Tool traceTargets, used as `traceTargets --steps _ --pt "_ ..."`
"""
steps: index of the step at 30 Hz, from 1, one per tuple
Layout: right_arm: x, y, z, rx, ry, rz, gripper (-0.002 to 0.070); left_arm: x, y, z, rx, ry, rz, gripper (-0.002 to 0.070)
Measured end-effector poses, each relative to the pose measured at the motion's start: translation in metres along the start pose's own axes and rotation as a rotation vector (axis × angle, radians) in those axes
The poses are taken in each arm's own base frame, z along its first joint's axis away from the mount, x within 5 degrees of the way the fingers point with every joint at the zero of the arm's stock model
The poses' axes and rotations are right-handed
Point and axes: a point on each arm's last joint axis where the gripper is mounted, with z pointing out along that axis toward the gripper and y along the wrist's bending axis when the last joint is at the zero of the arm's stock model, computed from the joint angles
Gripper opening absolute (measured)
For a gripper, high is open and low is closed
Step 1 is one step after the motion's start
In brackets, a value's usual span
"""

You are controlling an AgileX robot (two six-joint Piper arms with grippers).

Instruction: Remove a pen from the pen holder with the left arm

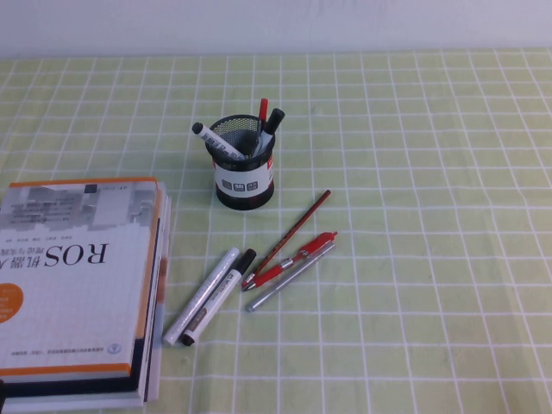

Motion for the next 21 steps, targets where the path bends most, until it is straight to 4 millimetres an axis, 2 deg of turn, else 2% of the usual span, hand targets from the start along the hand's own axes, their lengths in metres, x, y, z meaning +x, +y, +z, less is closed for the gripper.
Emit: traceTargets --steps 12,21 --pt "0.0 0.0 0.0 0.0 0.0 0.0 -0.0013 -0.003 -0.001 0.0 0.011 -0.029 -0.036 -0.0001" --pt "0.0 0.0 0.0 0.0 0.0 0.0 -0.0013 -0.023 -0.003 -0.003 0.075 -0.251 -0.363 -0.0001"
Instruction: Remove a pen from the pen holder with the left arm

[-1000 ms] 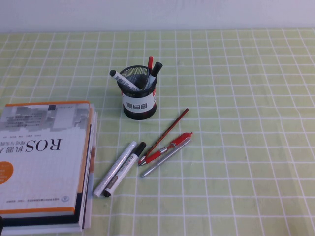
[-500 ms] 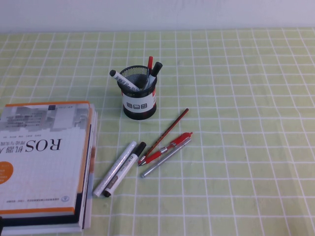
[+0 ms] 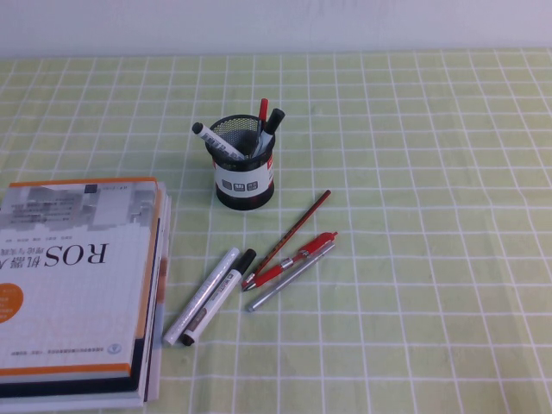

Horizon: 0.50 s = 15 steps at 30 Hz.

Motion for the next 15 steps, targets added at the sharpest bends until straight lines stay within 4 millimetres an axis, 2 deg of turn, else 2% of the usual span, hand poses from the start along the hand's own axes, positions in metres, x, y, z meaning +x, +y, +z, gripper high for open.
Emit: traceTargets --steps 4,13,15 --pt "0.0 0.0 0.0 0.0 0.0 0.0 -0.0013 -0.004 0.0 0.0 0.007 -0.049 -0.09 -0.0001" --pt "0.0 0.0 0.0 0.0 0.0 0.0 -0.0013 -0.009 -0.001 -0.001 0.006 -0.088 -0.107 -0.0001" --pt "0.0 0.0 0.0 0.0 0.0 0.0 -0.0013 -0.017 -0.004 0.0 0.01 -0.076 -0.106 -0.0001"
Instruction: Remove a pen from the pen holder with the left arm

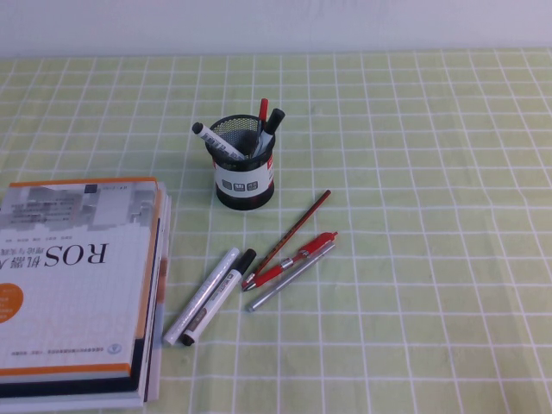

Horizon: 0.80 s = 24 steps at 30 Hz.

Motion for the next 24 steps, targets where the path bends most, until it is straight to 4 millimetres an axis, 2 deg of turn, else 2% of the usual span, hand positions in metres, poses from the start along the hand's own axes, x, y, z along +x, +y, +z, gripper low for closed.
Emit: traceTargets --steps 5,8,15,19,24 --pt "0.0 0.0 0.0 0.0 0.0 0.0 -0.0013 -0.033 -0.016 0.011 0.002 0.058 -0.002 -0.0001" --pt "0.0 0.0 0.0 0.0 0.0 0.0 -0.0013 -0.048 -0.024 0.025 -0.009 0.129 0.003 -0.0001" --pt "0.0 0.0 0.0 0.0 0.0 0.0 -0.0013 -0.073 -0.035 0.071 -0.037 0.274 0.108 -0.0001" --pt "0.0 0.0 0.0 0.0 0.0 0.0 -0.0013 -0.077 -0.036 0.099 -0.051 0.344 0.161 -0.0001" --pt "0.0 0.0 0.0 0.0 0.0 0.0 -0.0013 -0.07 -0.03 0.126 -0.077 0.407 0.221 -0.0001"
